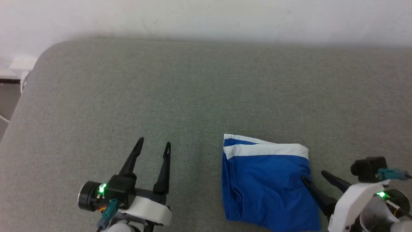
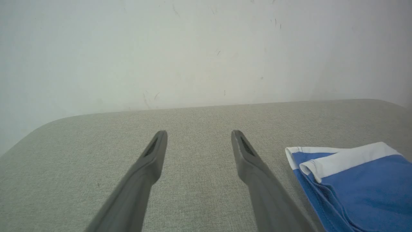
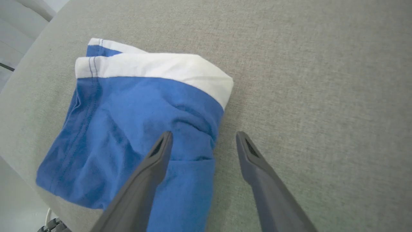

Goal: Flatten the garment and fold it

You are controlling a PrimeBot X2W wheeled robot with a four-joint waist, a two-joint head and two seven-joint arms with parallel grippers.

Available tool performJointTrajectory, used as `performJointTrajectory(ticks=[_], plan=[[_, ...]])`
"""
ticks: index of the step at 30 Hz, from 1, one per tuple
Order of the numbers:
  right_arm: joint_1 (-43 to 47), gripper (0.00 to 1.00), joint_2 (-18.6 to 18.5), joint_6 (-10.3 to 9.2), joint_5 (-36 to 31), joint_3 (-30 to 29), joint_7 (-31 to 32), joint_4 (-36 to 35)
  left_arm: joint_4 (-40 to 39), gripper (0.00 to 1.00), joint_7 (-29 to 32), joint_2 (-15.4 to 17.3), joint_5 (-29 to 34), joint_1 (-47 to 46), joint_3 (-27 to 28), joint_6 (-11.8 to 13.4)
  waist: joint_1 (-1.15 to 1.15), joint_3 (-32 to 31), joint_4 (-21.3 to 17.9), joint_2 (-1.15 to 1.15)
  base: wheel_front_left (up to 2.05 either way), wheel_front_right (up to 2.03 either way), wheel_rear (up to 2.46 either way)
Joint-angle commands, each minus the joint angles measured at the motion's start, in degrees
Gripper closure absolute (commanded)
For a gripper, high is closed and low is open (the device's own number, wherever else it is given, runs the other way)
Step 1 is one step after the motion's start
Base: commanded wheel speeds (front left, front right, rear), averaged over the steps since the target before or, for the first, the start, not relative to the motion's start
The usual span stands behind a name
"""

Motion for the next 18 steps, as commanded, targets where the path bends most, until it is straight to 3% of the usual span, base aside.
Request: performJointTrajectory(ticks=[1, 14, 15, 16, 17, 18], plan=[[-1.37, 0.0, 0.17, -0.04, 0.74, 0.11, 0.5, 0.75, 0.19, 0.0, -0.27, -0.3, 0.0, -1.0, -0.27, -0.21, -0.01, 1.95, 1.95, 0.0, 0.0, 0.0, 0.0], [-6.58, 0.0, 3.23, -0.04, 1.43, 3.66, 6.83, 13.94, 1.05, 0.0, -0.27, -0.45, -0.35, -3.16, -2.0, 0.46, -0.01, 4.49, 5.75, 0.0, 0.0, 0.0, 0.0], [-6.57, 0.12, 3.06, -0.04, 1.28, 4.43, 6.89, 14.53, 1.19, 0.0, -0.27, -0.46, -0.39, -3.13, -2.02, 0.53, -0.01, 4.27, 5.82, 0.0, 0.0, 0.0, 0.0], [-6.55, 0.56, 2.89, -0.04, 1.09, 5.04, 6.79, 15.07, 1.33, 0.0, -0.27, -0.46, -0.44, -3.06, -2.02, 0.61, -0.01, 3.98, 5.83, 0.0, 0.0, 0.0, 0.0], [-6.58, 0.85, 2.77, -0.04, 0.89, 5.52, 6.56, 15.56, 1.49, 0.0, -0.27, -0.46, -0.47, -2.94, -1.99, 0.69, -0.01, 3.61, 5.77, 0.0, 0.0, 0.0, 0.0], [-6.66, 1.0, 2.63, -0.04, 0.63, 5.83, 6.11, 15.96, 1.65, 0.0, -0.27, -0.47, -0.48, -2.81, -1.97, 0.76, -0.01, 3.21, 5.66, 0.0, 0.0, 0.0, 0.0]])
